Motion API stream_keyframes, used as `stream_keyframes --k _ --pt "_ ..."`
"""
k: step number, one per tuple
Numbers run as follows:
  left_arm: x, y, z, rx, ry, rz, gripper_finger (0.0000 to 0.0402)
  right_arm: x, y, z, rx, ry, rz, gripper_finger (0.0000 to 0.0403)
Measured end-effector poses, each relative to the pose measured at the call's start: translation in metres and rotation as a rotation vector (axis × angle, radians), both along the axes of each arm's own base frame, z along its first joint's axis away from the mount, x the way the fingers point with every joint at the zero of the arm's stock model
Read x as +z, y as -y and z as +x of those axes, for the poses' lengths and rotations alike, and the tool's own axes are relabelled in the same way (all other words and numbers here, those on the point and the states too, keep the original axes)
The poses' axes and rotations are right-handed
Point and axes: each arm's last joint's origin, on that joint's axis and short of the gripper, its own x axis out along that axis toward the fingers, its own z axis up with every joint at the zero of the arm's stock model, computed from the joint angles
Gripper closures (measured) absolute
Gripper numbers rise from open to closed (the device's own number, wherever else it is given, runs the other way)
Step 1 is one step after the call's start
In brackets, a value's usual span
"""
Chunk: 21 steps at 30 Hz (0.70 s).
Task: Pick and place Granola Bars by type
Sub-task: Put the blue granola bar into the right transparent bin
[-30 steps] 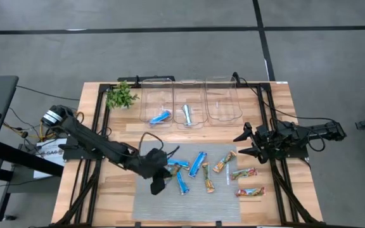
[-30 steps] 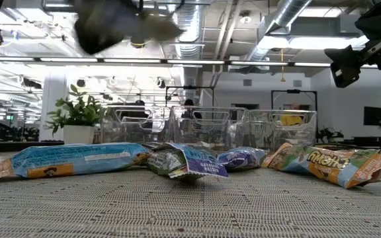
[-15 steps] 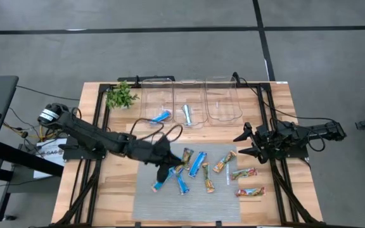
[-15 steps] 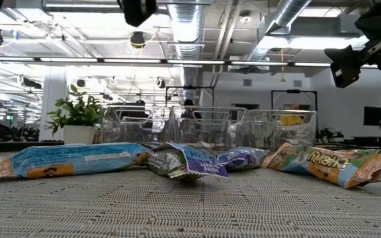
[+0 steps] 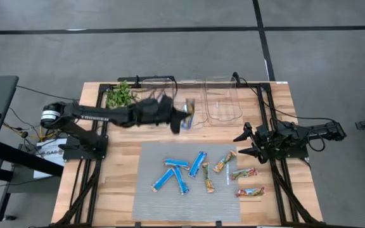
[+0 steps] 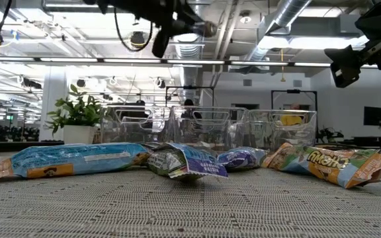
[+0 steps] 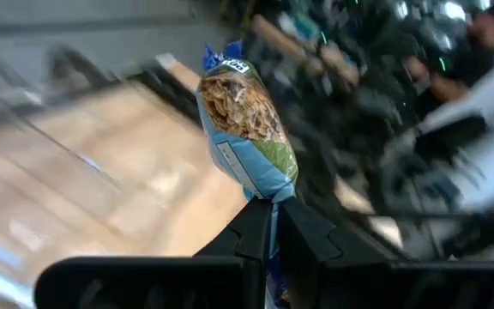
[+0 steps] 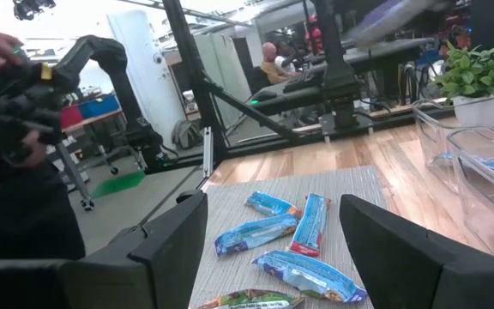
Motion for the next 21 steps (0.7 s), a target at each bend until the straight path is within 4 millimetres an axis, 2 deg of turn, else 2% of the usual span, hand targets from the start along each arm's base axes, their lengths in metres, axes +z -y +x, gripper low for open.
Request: stream_keyframes --k 4,9,13,21 --pt "0.004 -0.035 -0.006 0.072 0.042 0.002 0.0388 0.000 0.000 0.000 0.000 0.000 0.000 0.0143" --pt "-0.004 -0.062 -0.002 0.122 0.030 -0.005 0.0388 0.000 0.000 0.000 0.000 0.000 0.000 0.0143" --pt "-0.008 -0.085 0.020 0.052 0.019 -0.022 0.0388 0.000 0.000 0.000 -0.001 -0.001 0.000 0.0143" --pt "-0.006 -0.118 0.085 -0.125 -0.007 0.028 0.0388 0.000 0.000 0.000 0.001 -0.001 0.000 0.0143"
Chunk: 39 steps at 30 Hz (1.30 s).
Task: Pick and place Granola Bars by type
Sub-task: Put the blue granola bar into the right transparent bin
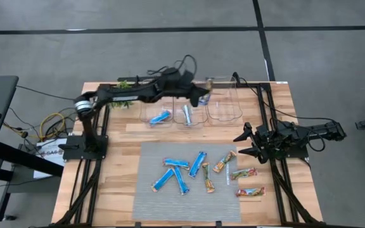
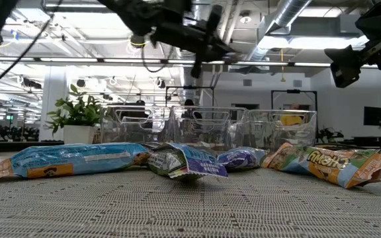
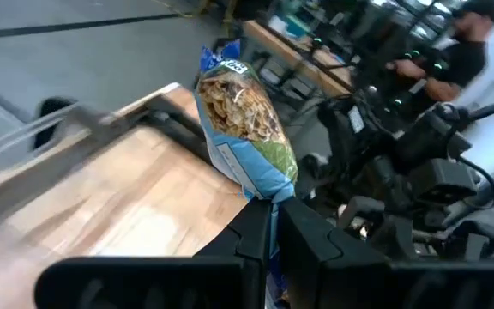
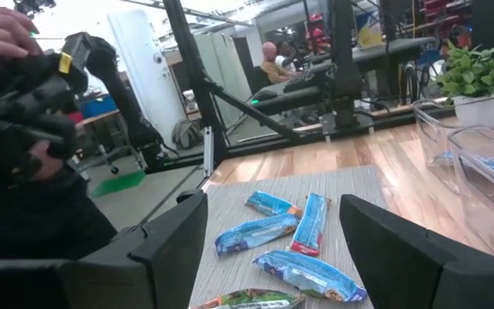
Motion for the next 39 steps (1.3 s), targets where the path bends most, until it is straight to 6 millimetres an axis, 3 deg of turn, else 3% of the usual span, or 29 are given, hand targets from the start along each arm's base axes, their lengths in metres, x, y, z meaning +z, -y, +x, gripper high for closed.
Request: stream_keyframes --k 8,14,18,24,34,39 --pt "-0.004 -0.019 0.060 -0.112 -0.117 0.079 0.0388 0.000 0.000 0.000 0.000 0.000 0.000 0.0143" --pt "-0.024 -0.022 0.085 -0.160 -0.248 0.118 0.0388 0.000 0.000 0.000 -0.001 0.000 0.000 0.0143" --pt "-0.039 -0.018 0.091 -0.186 -0.327 0.152 0.0388 0.000 0.000 0.000 0.000 0.001 0.000 0.0143" --pt "-0.044 -0.014 0.090 -0.165 -0.424 0.312 0.0383 0.000 0.000 0.000 0.000 0.000 0.000 0.0143" --pt "-0.057 -0.013 0.095 -0.154 -0.436 0.313 0.0307 0.000 0.000 0.000 -0.001 0.000 0.000 0.0143" --pt "-0.058 -0.011 0.097 -0.156 -0.433 0.295 0.0290 0.000 0.000 0.000 -0.001 0.001 0.000 0.0143"
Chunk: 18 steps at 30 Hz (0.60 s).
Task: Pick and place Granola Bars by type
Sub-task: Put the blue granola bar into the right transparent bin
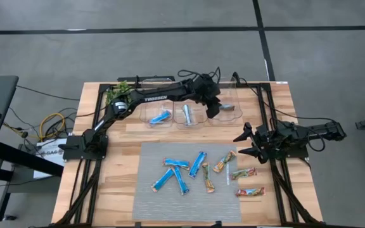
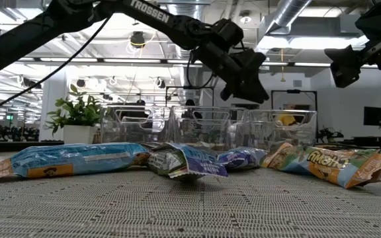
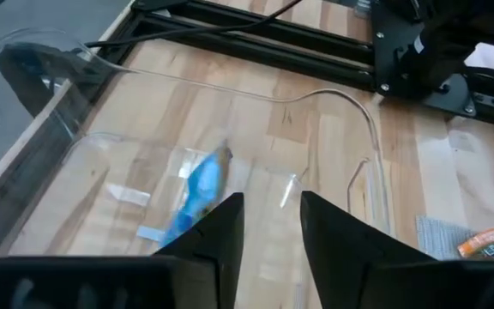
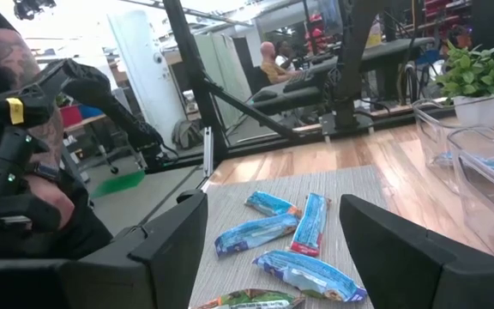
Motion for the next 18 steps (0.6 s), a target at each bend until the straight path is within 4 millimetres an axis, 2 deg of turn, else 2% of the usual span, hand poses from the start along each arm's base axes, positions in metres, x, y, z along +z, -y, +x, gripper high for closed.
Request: stream_keyframes --k 5,12,18 --pt "0.003 0.000 0.000 0.002 -0.005 -0.007 0.0294 0.000 0.000 0.000 0.000 0.000 0.000 0.0143" --pt "0.027 0.003 -0.001 -0.024 -0.012 0.004 0.0299 0.000 0.000 0.000 0.000 0.000 0.000 0.0143" --pt "0.043 0.019 -0.006 -0.136 -0.092 0.073 0.0299 0.000 0.000 0.000 0.000 0.000 0.000 0.0143"
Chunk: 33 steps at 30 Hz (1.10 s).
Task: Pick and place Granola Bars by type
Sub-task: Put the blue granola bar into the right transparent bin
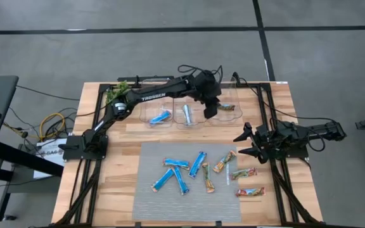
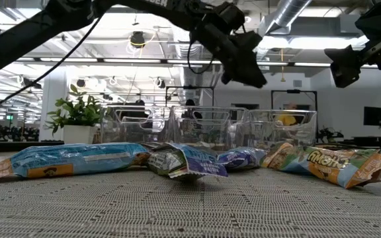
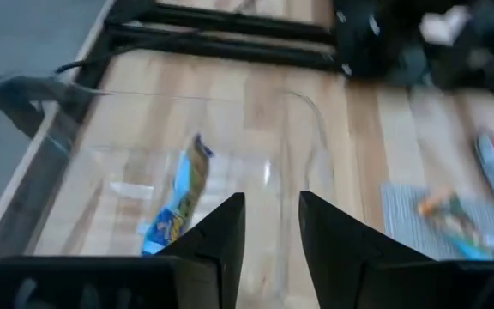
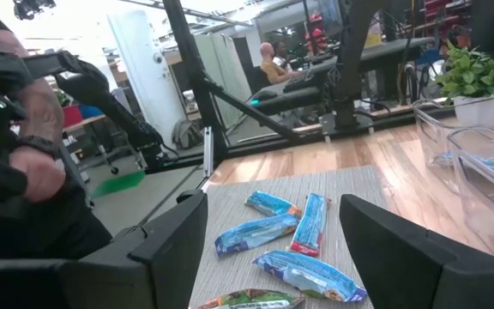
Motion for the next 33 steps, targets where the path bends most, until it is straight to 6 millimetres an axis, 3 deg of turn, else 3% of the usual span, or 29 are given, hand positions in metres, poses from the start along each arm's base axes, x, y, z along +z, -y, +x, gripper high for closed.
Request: stream_keyframes --k 9,21,27,33 --pt "0.010 0.041 -0.016 -0.150 -0.224 0.026 0.0299 0.000 0.000 0.000 0.000 0.000 0.000 0.0143" --pt "0.038 0.081 -0.036 -0.185 -0.308 0.072 0.0300 0.000 0.000 0.000 0.000 0.000 0.000 0.0143" --pt "0.027 0.103 -0.044 -0.177 -0.367 0.017 0.0300 0.000 0.000 0.000 0.000 0.000 0.000 0.0143" --pt "0.015 0.130 -0.071 -0.133 -0.350 -0.044 0.0300 0.000 0.000 0.000 0.000 0.000 0.000 0.0143"
